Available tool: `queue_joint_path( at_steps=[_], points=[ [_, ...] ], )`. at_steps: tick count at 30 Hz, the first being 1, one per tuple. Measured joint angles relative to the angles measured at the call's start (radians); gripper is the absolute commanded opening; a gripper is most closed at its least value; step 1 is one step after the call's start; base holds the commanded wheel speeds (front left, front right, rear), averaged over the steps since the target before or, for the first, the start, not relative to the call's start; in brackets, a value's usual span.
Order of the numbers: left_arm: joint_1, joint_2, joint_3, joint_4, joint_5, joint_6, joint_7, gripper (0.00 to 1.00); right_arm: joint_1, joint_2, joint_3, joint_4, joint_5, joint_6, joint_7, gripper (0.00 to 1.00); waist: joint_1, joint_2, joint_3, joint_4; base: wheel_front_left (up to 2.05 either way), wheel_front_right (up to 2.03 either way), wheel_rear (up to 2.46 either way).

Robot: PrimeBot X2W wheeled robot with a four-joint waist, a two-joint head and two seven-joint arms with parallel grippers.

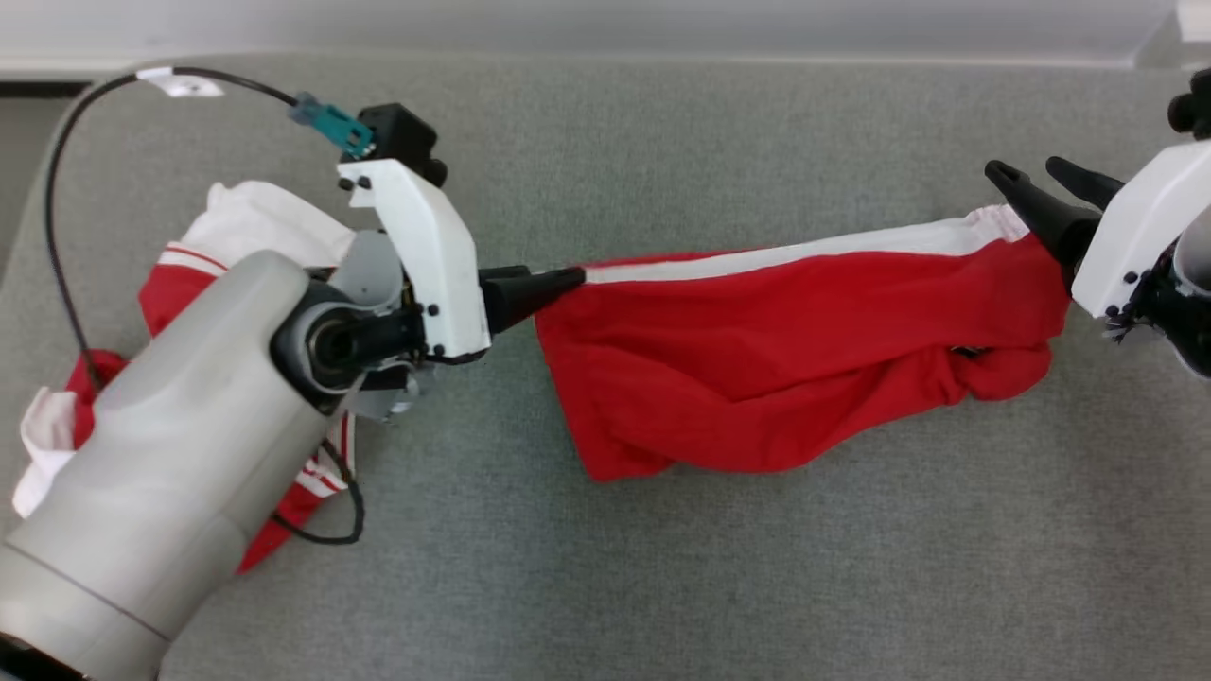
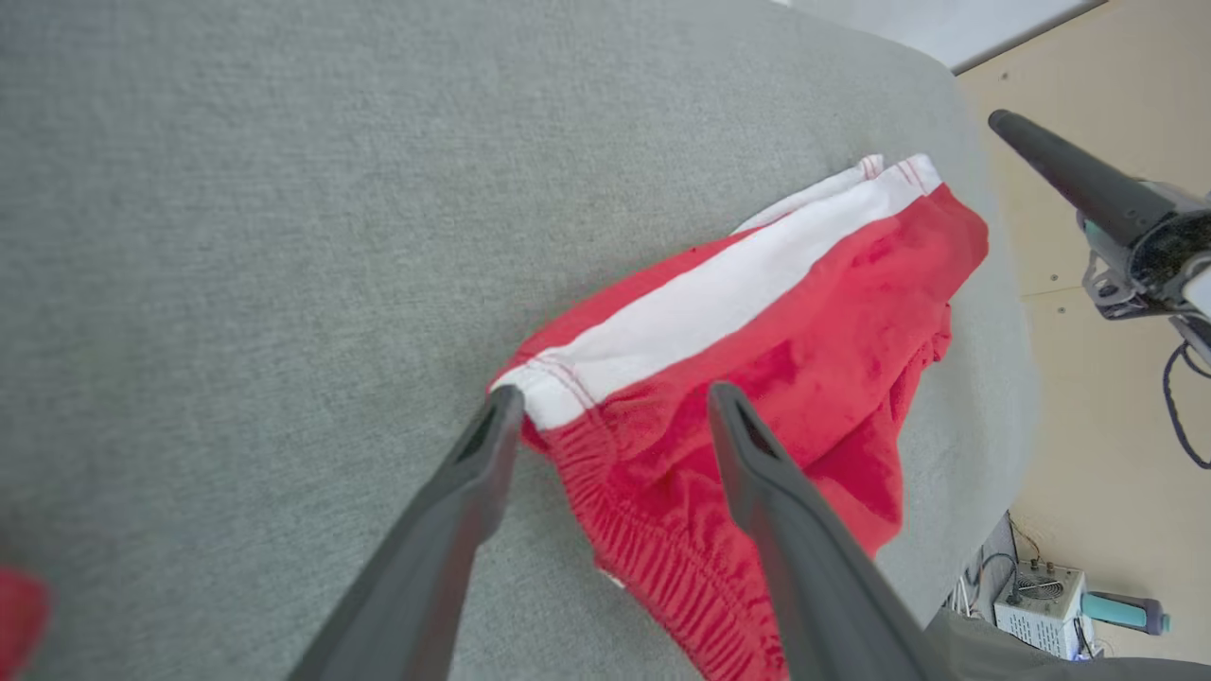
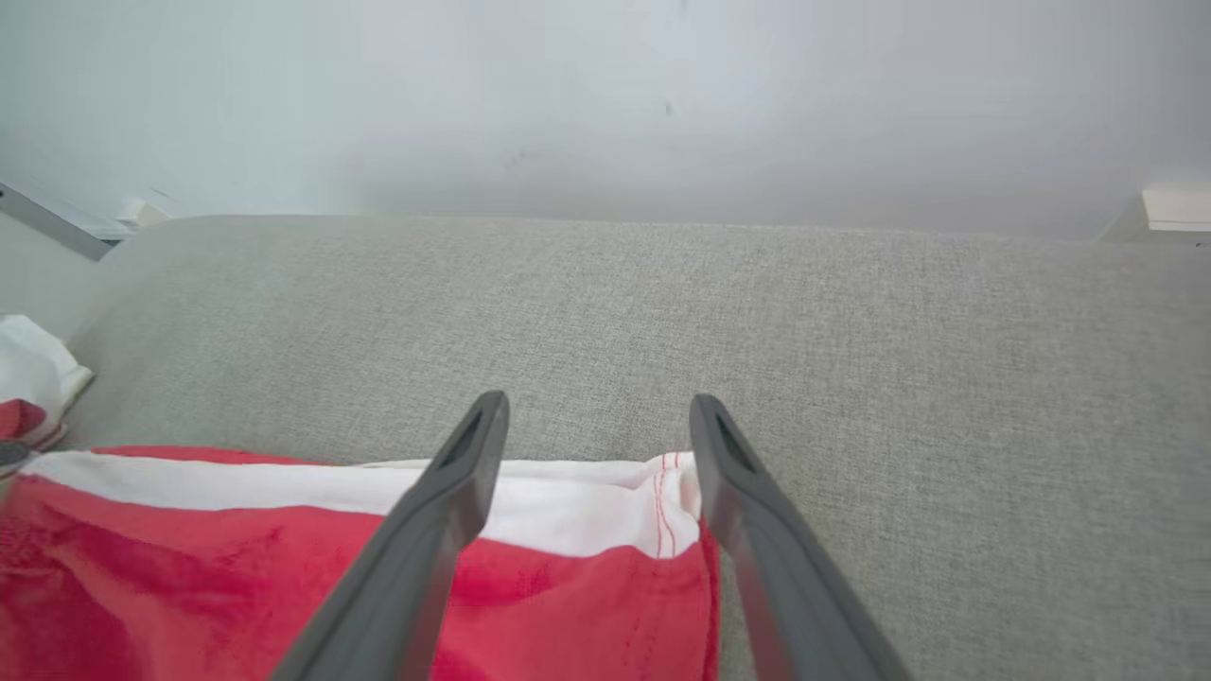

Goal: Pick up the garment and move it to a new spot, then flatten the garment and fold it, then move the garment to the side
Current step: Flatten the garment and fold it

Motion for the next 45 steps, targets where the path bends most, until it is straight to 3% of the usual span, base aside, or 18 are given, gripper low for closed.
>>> queue_joint_path(
  at_steps=[7, 12, 21, 27, 30, 36, 45],
  points=[
    [0.057, 0.063, 0.014, -0.059, 0.064, -0.007, -0.146, 1.00, 0.092, -0.001, -0.045, -0.039, -0.054, 0.000, -0.342, 1.00, -0.0002, 0.0000, -0.099, -0.003, 0.00, 0.00, 0.00],
    [0.107, 0.123, 0.014, -0.144, 0.235, 0.067, -0.390, 1.00, 0.156, 0.011, -0.069, -0.012, -0.083, 0.000, -0.471, 1.00, -0.0003, 0.0000, -0.152, -0.005, 0.00, 0.00, 0.00],
    [0.322, 0.132, 0.054, -0.321, 0.389, 0.295, -0.775, 1.00, 0.258, 0.072, -0.151, 0.145, -0.139, 0.000, -0.507, 1.00, -0.0003, 0.0000, -0.178, 0.040, 0.00, 0.00, 0.00],
    [0.437, 0.114, 0.061, -0.425, 0.489, 0.411, -0.860, 1.00, 0.281, 0.104, -0.131, 0.285, -0.158, 0.000, -0.447, 1.00, -0.0003, 0.0000, -0.166, 0.090, 0.00, 0.00, 0.00],
    [0.493, 0.077, 0.088, -0.467, 0.537, 0.443, -0.869, 1.00, 0.267, 0.111, -0.132, 0.346, -0.145, 0.000, -0.386, 1.00, -0.0002, 0.0000, -0.150, 0.114, 0.00, 0.00, 0.00],
    [0.632, -0.012, 0.209, -0.523, 0.644, 0.438, -0.873, 1.00, 0.246, 0.110, -0.127, 0.419, -0.115, 0.000, -0.235, 1.00, -0.0002, 0.0000, -0.127, 0.171, 0.00, 0.00, 0.00],
    [0.761, -0.129, 0.329, -0.497, 0.744, 0.353, -0.873, 1.00, 0.235, 0.108, -0.132, 0.487, -0.058, 0.000, -0.004, 1.00, -0.0003, 0.0000, -0.126, 0.233, 0.00, 0.00, 0.00]
  ],
)
